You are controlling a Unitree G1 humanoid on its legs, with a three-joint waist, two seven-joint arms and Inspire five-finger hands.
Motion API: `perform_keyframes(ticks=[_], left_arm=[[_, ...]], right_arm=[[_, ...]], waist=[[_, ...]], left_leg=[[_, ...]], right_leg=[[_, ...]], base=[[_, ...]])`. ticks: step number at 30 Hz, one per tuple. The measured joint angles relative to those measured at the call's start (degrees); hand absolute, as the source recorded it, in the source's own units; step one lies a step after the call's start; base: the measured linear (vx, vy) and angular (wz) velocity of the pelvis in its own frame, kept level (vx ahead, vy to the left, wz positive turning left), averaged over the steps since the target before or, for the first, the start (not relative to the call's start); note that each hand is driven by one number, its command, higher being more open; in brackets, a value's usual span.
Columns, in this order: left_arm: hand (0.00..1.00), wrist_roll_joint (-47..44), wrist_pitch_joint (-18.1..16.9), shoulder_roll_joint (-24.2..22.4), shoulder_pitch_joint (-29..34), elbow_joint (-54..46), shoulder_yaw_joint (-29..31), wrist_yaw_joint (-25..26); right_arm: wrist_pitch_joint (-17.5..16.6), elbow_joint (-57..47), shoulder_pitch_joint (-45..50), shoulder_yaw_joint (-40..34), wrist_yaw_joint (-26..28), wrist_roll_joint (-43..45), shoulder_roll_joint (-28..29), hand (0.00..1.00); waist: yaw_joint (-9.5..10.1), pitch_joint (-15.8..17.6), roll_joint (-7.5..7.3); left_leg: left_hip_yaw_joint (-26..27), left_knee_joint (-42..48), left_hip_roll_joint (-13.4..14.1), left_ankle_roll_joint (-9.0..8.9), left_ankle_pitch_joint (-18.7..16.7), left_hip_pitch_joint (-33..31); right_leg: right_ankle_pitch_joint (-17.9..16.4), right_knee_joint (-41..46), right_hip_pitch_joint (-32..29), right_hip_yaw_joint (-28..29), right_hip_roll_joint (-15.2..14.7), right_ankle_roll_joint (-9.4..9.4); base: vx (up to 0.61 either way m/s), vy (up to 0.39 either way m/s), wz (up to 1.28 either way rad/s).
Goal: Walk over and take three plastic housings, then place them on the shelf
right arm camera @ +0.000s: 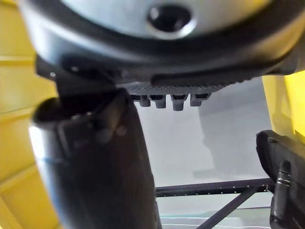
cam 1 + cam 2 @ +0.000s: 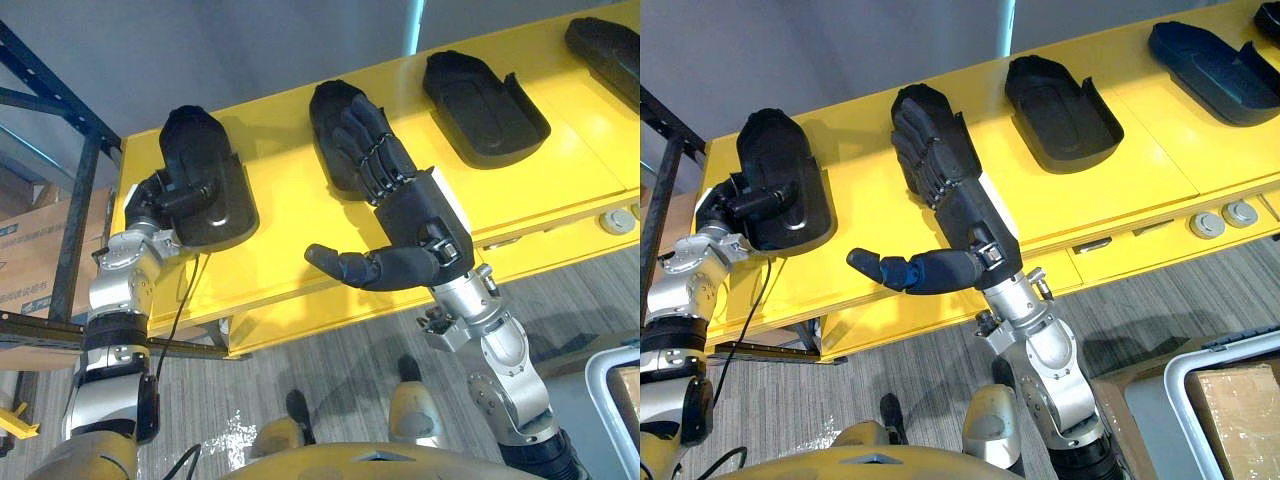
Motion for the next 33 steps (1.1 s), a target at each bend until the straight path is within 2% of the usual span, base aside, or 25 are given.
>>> perform_keyframes(ticks=[9, 18, 22, 27, 33], left_arm=[[1.0, 2.1, -0.2, 0.8, -1.9, 0.3, -0.8, 2.0], [1.0, 7.4, -2.9, 1.7, -2.4, 0.9, -4.1, 6.5], [1.0, 14.5, -3.5, 1.7, -2.4, 0.9, -5.1, 6.7], [1.0, 25.0, -4.9, 1.9, -2.4, 0.8, -6.8, 9.3], [1.0, 32.1, -6.2, 4.2, -2.1, 0.7, -7.9, 17.0]], right_arm=[[0.0, -0.7, 0.0, 0.4, 0.0, 0.0, 0.0, 1.0], [-0.2, -0.7, 1.6, 0.4, 0.1, 0.0, 0.1, 1.0], [-0.8, -0.4, 3.8, 0.3, 0.9, -0.1, 0.1, 1.0], [-4.0, 2.0, 5.2, 0.2, 1.7, -0.2, 0.1, 1.0], [-5.8, 8.6, 5.3, -0.4, 0.2, -2.9, -0.2, 1.0]], waist=[[-0.48, 1.0, -1.25], [-1.31, 1.3, -1.81], [-1.39, 1.4, -1.85], [-1.78, 1.2, -2.1], [-1.76, 0.8, -2.36]], left_leg=[[0.8, 0.1, -0.1, -0.03, -0.1, 0.2], [1.3, 0.0, -0.1, -0.03, -0.1, 1.0], [1.3, -0.3, 0.0, -0.07, -0.1, 2.0], [1.2, -1.1, 0.4, -0.18, -0.1, 3.1], [0.1, -2.2, 0.6, -0.31, 0.1, 4.6]], right_leg=[[0.1, 0.1, -0.2, 0.9, 0.1, 0.11], [0.2, 0.1, 0.2, 1.4, 0.2, 0.25], [0.2, -0.1, 1.0, 1.3, 0.3, 0.29], [0.9, -2.4, 2.9, 1.0, 0.8, 0.2], [1.7, -4.6, 5.6, -0.4, 1.0, 0.15]], base=[[-0.01, -0.003, -0.04], [0.0, -0.001, -0.02], [0.0, 0.0, 0.0], [0.0, 0.0, 0.0], [0.03, 0.003, 0.08]])
